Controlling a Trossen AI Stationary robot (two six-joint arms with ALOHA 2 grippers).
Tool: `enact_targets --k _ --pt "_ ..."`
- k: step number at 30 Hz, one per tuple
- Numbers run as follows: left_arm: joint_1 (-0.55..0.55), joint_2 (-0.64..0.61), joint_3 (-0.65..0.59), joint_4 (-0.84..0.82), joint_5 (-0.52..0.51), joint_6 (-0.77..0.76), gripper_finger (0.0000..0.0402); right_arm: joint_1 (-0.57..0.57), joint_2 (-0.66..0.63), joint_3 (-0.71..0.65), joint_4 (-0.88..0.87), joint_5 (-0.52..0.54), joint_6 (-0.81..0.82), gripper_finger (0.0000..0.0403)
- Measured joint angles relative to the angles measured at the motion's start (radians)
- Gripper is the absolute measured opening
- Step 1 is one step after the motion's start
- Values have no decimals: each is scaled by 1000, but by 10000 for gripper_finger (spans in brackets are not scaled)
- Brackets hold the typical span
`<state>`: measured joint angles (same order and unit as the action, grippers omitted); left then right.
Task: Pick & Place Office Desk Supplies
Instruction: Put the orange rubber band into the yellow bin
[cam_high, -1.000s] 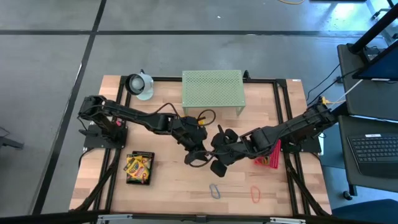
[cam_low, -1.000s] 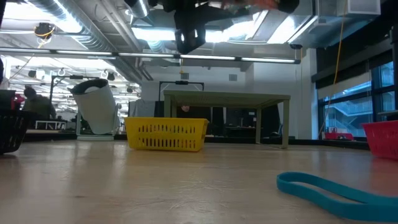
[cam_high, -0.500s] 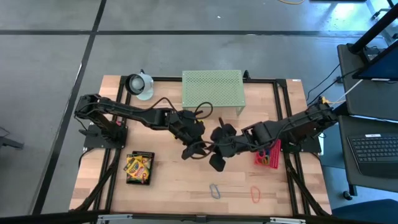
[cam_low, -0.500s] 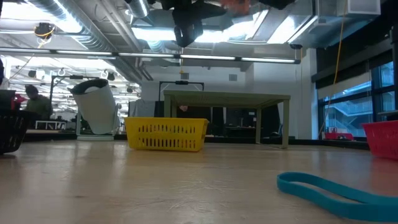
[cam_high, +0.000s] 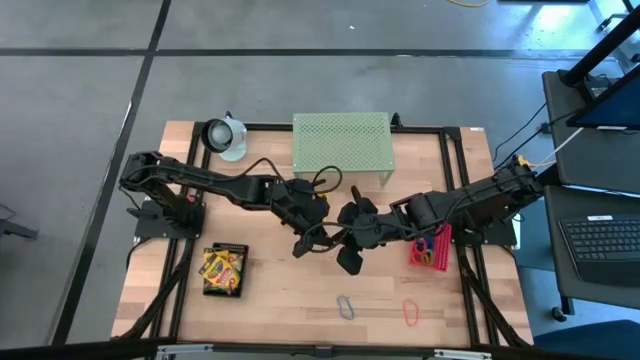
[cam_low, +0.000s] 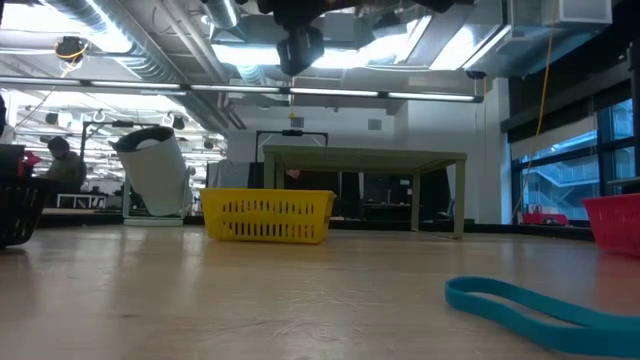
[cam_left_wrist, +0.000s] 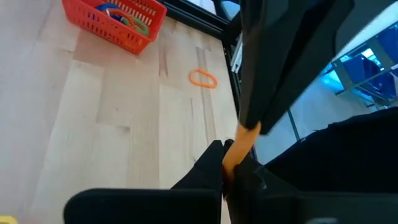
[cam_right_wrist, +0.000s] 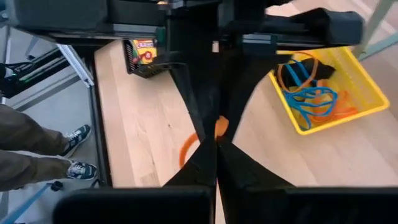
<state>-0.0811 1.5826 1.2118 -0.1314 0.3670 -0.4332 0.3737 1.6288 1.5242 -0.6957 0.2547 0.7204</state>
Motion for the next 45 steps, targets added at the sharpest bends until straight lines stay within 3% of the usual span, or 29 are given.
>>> enact_targets --k 5,13,18,32,45 --pt "26 -5 1 -52 -44 -9 2 0 -9 0 -41 15 0 30" --pt "69 -22 1 -335 -209 -12 2 1 -12 0 -91 -23 18 144" --pt "76 0 1 -407 -350 31 2 19 -12 0 -81 -27 77 192" --pt "104 144 0 -456 -526 64 2 128 79 0 -68 13 190 201" --pt "160 167 0 -467 -563 55 2 155 112 0 -40 -8 223 201"
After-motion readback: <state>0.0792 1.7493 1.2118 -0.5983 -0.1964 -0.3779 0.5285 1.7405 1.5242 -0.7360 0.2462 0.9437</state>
